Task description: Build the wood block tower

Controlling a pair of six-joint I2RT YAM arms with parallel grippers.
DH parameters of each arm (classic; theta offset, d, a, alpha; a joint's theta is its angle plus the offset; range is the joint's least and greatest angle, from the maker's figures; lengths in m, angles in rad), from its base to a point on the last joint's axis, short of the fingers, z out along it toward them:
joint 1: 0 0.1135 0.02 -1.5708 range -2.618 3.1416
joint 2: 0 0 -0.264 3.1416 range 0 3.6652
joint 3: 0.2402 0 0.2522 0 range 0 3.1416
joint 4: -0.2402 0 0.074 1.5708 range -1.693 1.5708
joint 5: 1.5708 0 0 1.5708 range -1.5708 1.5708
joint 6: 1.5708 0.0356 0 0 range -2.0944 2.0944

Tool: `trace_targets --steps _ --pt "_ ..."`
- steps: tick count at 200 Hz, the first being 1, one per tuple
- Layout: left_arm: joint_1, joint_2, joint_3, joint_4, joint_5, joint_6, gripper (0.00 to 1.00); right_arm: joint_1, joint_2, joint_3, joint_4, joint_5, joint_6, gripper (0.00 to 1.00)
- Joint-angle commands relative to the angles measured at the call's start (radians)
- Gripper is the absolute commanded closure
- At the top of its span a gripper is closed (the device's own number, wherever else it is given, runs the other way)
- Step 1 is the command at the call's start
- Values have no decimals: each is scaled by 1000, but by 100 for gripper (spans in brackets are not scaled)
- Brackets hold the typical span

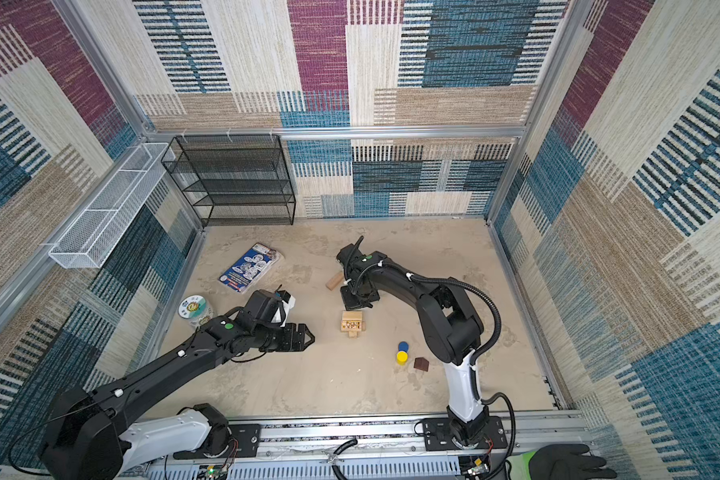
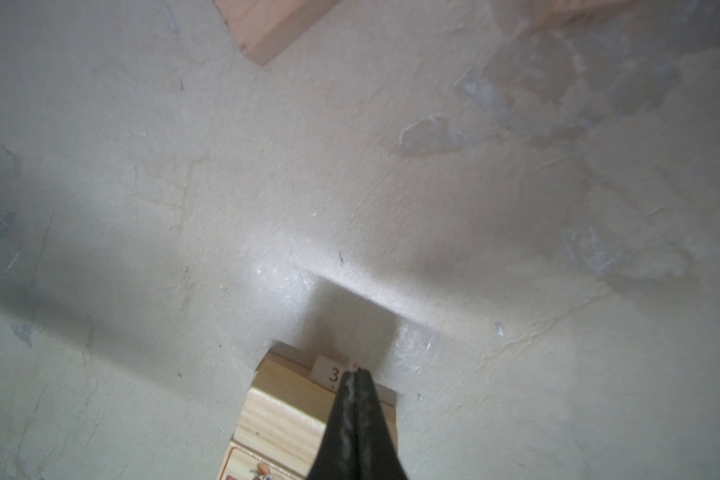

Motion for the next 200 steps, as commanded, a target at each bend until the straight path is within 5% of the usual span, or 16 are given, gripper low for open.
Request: trace_targets --steps 1,200 --pt "0 -1 5 19 -11 1 15 0 -16 -11 4 -26 -6 96" --pt "-3 -21 0 18 -12 -2 15 0 4 20 -8 -59 -49 98"
